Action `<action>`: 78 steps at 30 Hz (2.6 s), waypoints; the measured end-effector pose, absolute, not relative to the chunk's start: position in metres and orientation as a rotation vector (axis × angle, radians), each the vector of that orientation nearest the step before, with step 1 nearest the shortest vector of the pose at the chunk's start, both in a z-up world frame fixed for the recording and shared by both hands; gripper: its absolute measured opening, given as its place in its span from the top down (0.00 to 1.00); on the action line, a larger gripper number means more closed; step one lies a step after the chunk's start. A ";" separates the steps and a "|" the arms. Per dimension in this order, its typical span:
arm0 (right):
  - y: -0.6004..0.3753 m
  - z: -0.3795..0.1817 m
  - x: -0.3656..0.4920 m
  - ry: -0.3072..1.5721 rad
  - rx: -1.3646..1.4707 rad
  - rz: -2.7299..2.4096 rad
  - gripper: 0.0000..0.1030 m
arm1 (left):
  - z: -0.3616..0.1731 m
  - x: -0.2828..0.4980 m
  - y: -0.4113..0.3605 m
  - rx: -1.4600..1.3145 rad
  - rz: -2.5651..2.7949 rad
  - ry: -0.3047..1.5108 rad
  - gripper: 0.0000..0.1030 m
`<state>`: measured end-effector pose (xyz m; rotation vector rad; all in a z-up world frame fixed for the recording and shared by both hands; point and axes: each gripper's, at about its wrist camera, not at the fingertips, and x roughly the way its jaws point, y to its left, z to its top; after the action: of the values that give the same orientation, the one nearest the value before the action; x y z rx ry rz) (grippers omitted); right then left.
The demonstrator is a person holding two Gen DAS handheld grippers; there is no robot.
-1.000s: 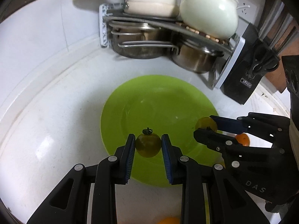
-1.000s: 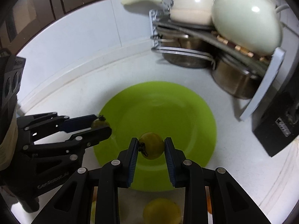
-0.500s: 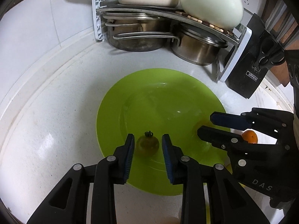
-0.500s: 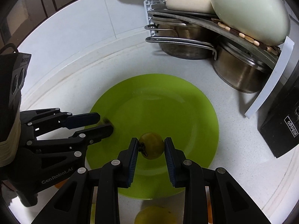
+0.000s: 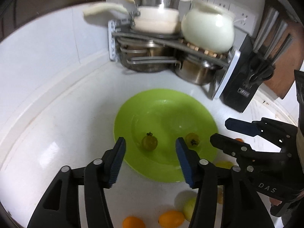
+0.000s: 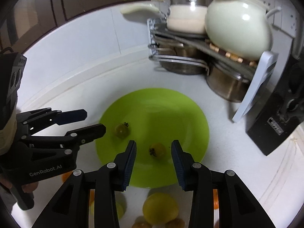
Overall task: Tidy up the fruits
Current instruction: 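Withdraw both tools from the plate toward the remaining fruit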
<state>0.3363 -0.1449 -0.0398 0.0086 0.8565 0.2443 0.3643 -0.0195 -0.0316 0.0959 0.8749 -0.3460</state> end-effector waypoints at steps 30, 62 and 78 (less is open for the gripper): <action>-0.117 0.003 0.197 0.630 -0.006 0.077 0.47 | 0.006 0.215 0.057 0.137 -0.191 0.653 0.35; -0.122 -0.062 0.185 0.790 0.022 0.042 0.47 | -0.070 0.215 0.048 0.241 -0.220 0.761 0.35; -0.133 -0.095 0.213 0.890 0.064 0.053 0.48 | -0.106 0.248 0.034 0.245 -0.259 0.842 0.40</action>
<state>0.2127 -0.1331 -0.0951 0.0640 0.8898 0.0529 0.2483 0.0341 -0.1055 0.2450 0.8416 -0.2585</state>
